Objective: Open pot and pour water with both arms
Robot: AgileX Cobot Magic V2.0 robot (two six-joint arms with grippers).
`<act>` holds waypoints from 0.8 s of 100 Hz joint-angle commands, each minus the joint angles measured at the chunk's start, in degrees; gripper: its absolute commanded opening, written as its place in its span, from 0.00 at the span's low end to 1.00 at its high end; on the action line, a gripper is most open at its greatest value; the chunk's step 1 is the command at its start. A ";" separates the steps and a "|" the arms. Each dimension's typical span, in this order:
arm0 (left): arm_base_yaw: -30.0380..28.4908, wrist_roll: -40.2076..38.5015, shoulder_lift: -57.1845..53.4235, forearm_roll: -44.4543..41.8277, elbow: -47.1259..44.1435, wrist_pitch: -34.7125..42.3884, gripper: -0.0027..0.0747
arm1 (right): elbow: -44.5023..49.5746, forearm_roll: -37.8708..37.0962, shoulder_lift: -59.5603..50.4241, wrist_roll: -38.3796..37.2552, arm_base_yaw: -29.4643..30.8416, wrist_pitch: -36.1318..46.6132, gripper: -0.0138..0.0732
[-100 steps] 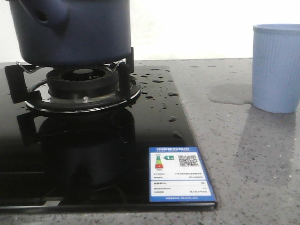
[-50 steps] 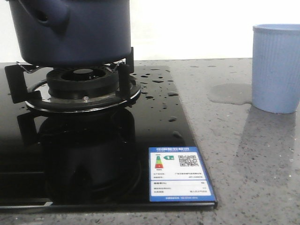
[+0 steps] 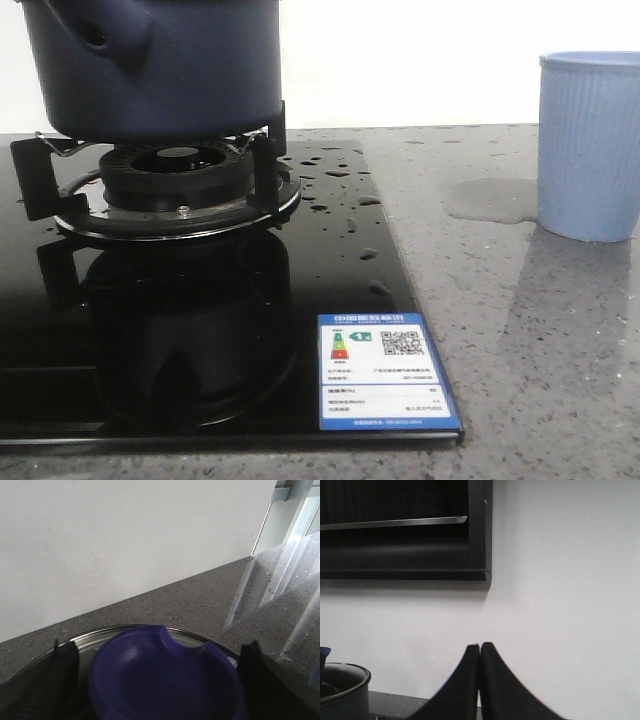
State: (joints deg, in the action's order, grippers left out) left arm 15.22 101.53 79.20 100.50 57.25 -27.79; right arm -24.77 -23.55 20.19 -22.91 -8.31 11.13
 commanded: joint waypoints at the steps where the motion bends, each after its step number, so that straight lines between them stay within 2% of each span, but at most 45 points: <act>1: 0.38 0.14 -2.07 3.57 2.25 -1.84 0.87 | -1.62 0.50 0.28 -0.01 0.25 2.31 0.09; 13: 0.14 -0.38 -5.40 4.87 2.40 -1.68 0.85 | -1.62 0.50 0.28 -0.01 0.25 1.03 0.09; 20: -0.21 -2.33 -8.83 4.74 2.28 -1.29 0.79 | -1.62 0.50 0.18 -0.01 0.25 1.06 0.09; 27: -0.21 -3.85 -13.41 4.05 1.55 1.13 0.63 | -1.62 0.50 -0.16 -0.01 0.25 0.36 0.09; 47: -0.21 -4.96 -30.63 0.86 -6.76 6.54 0.01 | -1.62 0.50 -3.62 -0.01 0.25 -8.35 0.07; 54: -0.21 -4.96 -36.86 0.50 -11.18 8.19 0.01 | -0.99 0.39 -5.21 -0.01 0.25 -11.13 0.07; 80: -0.21 -4.96 -55.76 -0.06 -28.30 11.84 0.01 | 3.97 0.51 -10.86 -0.01 0.25 -11.13 0.07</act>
State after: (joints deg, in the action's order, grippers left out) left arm 15.10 97.25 27.83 99.48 31.65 -16.10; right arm -20.67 -23.02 10.39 -23.03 -8.31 -3.45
